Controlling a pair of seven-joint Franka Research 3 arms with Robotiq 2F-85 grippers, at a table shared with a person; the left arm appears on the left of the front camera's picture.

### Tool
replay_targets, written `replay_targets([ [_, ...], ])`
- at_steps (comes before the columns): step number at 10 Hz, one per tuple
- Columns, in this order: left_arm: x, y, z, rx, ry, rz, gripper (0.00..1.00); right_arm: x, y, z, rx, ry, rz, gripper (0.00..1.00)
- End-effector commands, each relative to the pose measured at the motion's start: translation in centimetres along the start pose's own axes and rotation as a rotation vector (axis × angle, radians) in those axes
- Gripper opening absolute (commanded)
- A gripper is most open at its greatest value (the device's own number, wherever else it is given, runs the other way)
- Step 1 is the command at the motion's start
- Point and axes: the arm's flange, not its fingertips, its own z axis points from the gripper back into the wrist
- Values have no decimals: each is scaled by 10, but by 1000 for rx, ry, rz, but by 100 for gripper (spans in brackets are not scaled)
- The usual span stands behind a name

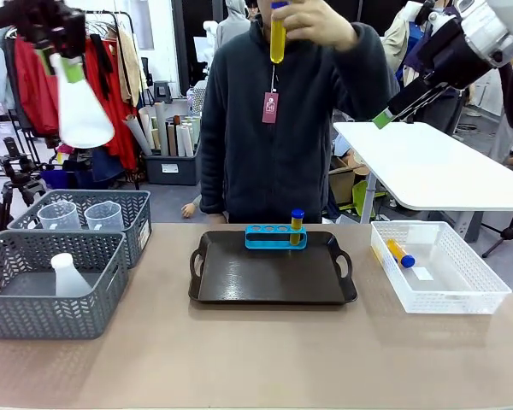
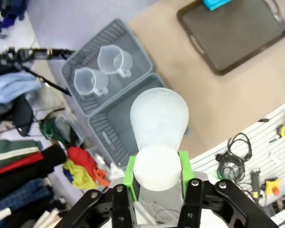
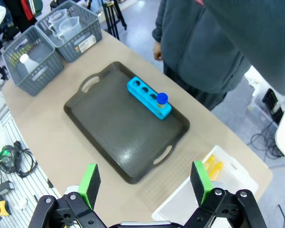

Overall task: Prepare the laboratory tools.
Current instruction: Pick up one Small flask and place it on the Handle tray.

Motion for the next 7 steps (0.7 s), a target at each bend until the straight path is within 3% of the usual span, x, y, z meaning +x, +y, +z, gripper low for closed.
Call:
replay_targets([
  [1,30,-22,-1,18,10,-94,0,0,0,1,6,-4,0,100],
  [7,92,-107,-52,-101,18,-283,0,0,0,1,6,-4,0,100],
])
